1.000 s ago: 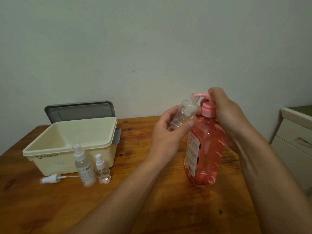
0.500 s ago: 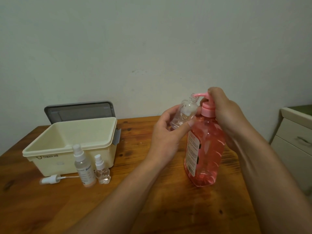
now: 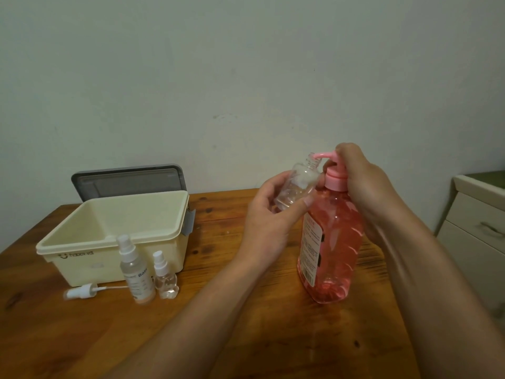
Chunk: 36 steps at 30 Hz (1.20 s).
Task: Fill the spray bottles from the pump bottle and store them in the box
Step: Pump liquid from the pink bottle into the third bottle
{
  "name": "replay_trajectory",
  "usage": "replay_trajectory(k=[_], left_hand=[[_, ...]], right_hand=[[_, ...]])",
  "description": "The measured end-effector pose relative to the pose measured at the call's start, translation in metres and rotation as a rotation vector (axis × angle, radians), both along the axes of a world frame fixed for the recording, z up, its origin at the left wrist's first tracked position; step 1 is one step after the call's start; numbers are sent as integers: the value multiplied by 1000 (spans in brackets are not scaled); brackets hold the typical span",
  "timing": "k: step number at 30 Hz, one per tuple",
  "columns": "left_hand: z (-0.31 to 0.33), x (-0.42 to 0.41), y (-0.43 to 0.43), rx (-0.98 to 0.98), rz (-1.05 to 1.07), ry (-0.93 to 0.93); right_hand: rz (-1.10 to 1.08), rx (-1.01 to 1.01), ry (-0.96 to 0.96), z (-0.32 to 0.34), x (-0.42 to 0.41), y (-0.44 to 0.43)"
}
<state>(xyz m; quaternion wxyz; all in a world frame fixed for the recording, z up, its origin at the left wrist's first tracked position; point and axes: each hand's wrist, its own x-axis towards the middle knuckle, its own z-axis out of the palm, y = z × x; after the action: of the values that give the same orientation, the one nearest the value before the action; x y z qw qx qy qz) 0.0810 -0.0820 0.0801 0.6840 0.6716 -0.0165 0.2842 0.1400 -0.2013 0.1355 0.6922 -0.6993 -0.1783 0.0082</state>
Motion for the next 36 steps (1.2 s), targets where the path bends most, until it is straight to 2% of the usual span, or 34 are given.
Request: replay_trajectory(k=[36], left_hand=[[2, -2, -2, -1, -13, -2]], right_hand=[[-11, -18, -2, -1, 2, 1]])
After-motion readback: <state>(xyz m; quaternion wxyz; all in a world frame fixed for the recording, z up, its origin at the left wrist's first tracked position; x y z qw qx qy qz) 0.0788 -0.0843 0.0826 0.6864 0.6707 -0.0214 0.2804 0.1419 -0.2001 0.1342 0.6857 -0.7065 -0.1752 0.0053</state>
